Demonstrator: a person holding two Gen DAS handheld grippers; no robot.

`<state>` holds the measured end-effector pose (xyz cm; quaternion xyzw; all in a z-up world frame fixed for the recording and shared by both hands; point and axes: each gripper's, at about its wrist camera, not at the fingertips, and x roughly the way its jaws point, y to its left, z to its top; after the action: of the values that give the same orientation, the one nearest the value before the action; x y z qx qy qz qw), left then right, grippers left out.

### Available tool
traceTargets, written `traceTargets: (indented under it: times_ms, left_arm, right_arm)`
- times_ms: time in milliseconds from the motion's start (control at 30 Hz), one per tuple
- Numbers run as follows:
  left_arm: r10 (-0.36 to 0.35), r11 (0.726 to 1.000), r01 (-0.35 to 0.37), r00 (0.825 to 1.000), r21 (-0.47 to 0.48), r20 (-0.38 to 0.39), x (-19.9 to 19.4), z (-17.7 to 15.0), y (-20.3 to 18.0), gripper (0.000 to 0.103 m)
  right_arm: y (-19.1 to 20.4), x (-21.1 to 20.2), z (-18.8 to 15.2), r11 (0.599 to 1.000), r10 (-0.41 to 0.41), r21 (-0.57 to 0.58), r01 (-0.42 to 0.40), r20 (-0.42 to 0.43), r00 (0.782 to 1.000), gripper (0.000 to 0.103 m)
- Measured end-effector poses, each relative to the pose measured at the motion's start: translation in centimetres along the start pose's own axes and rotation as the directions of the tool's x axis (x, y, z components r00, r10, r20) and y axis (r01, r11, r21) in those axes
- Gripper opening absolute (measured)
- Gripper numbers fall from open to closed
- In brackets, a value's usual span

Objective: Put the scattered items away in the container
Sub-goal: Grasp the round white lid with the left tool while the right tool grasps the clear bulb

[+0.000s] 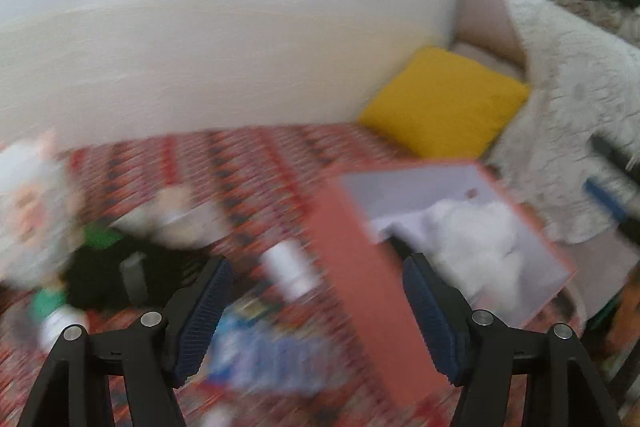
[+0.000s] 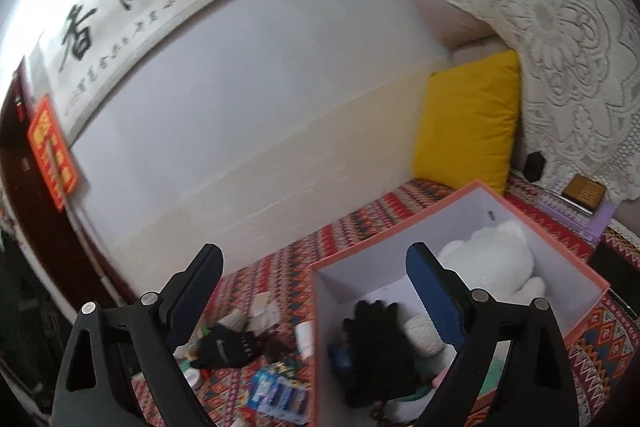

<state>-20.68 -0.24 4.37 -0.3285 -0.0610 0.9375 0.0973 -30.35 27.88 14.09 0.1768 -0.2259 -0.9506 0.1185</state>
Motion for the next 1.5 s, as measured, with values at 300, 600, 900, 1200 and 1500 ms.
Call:
traceTargets:
  times_ms: [300,600,900,1200,1500]
  left_arm:
    - [0.139,0.985,-0.147,0.986,-0.092,-0.089,-5.6,-11.0,8.9,0.074]
    - [0.211,0.956,-0.231,0.97,-0.183,-0.121,-7.7,-15.4,15.6,0.074]
    - [0.206,0.947,-0.23,0.97,-0.222,-0.126,-4.3,-13.4,20.9,0.074]
    - [0.121,0.954,-0.17,0.972,-0.248,-0.2,5.7,-11.5,21.7,0.074]
    - [0.133,0.928,-0.199,0.967,-0.314,-0.218,13.9,-9.9,24.1,0.074]
  right_arm:
    - [9.1,2.5,-7.8,0.983,0.14,-0.088,-0.163,-0.225,0.964,0.095]
    - [13.2,9.3,-23.3,0.974,0.215,0.083,-0.21,-0.63,0.746,0.095]
    - [12.1,14.0,-28.5,0.969,0.226,0.232,-0.081,-0.714,0.663,0.094]
    - [11.8,17.0,-30.1,0.973,0.198,0.228,-0.026,-0.774,0.601,0.09]
    - [13.7,18.7,-31.2,0.994,0.11,0.082,-0.074,-0.797,0.594,0.09]
